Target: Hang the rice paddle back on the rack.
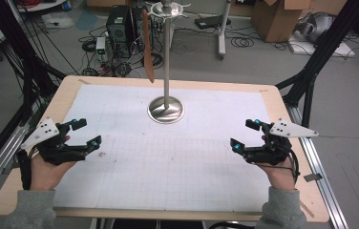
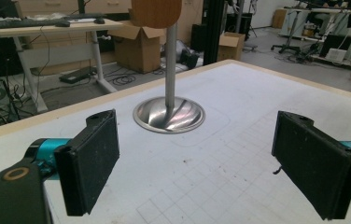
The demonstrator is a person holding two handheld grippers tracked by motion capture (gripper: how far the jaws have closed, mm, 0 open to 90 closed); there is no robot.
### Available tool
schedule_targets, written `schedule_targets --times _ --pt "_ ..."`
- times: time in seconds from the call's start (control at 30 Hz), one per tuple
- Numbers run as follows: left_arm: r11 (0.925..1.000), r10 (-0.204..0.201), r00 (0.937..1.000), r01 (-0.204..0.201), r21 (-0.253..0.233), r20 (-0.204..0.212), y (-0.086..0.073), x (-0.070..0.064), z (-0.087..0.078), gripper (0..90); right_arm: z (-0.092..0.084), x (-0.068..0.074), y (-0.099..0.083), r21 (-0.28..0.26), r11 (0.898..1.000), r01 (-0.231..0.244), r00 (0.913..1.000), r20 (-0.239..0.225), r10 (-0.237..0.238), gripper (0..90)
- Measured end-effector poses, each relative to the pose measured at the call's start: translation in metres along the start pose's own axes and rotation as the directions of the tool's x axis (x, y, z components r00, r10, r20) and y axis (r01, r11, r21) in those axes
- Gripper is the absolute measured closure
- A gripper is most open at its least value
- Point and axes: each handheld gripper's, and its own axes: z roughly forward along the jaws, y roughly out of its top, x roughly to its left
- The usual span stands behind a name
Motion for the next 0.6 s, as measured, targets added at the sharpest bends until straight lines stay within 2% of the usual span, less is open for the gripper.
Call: schedule_targets --times 0.27,0.6 --pt "1.0 -0.008 0.9995 0.007 -0.004 -0.03 -0.003 0.002 -0.01 15.4 -0.001 -0.005 -0.005 -0.002 1.0 -0.011 0.9999 0.012 0.012 9.3" --pt "0.9999 -0.012 0.9978 0.012 0.001 -0.065 -0.006 0.005 -0.017 15.4 -0.008 -0.018 -0.014 -0.019 0.998 -0.062 0.997 0.044 0.063 9.3"
